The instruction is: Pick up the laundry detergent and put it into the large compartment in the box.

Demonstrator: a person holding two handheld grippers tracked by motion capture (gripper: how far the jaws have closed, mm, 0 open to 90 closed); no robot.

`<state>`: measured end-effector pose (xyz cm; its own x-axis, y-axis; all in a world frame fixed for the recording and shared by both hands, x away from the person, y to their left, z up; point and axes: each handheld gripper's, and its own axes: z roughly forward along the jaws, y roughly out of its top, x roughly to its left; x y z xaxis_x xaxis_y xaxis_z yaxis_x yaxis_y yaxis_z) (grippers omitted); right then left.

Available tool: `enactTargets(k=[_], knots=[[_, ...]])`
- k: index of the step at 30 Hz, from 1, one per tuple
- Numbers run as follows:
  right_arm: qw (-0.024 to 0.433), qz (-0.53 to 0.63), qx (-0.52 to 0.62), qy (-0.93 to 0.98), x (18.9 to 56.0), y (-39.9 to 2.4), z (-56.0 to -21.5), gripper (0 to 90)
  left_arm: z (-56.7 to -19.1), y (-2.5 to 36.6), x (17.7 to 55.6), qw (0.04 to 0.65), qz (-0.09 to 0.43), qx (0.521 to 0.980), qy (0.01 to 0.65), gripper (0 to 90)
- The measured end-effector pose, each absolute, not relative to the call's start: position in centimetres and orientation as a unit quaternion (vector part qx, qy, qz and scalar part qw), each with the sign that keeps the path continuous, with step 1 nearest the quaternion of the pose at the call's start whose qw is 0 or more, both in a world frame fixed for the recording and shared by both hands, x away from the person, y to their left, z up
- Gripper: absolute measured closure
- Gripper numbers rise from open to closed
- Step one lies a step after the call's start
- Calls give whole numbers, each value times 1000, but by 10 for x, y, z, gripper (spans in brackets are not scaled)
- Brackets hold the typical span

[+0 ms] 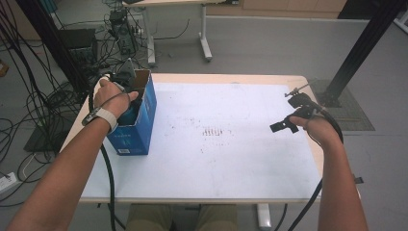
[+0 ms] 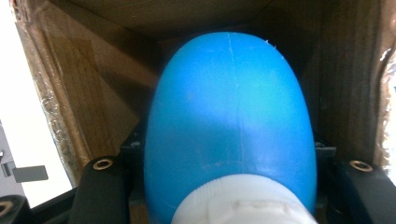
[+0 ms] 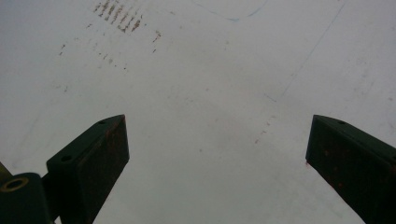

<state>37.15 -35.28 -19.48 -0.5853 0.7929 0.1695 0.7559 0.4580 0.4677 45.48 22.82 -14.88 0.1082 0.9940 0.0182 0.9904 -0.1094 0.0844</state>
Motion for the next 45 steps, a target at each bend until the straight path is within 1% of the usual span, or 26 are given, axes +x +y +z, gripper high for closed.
enactTargets(k=[45], knots=[[41,254,454,853,369,-354,-188,58,-149,229,455,25,32,742,669,385]])
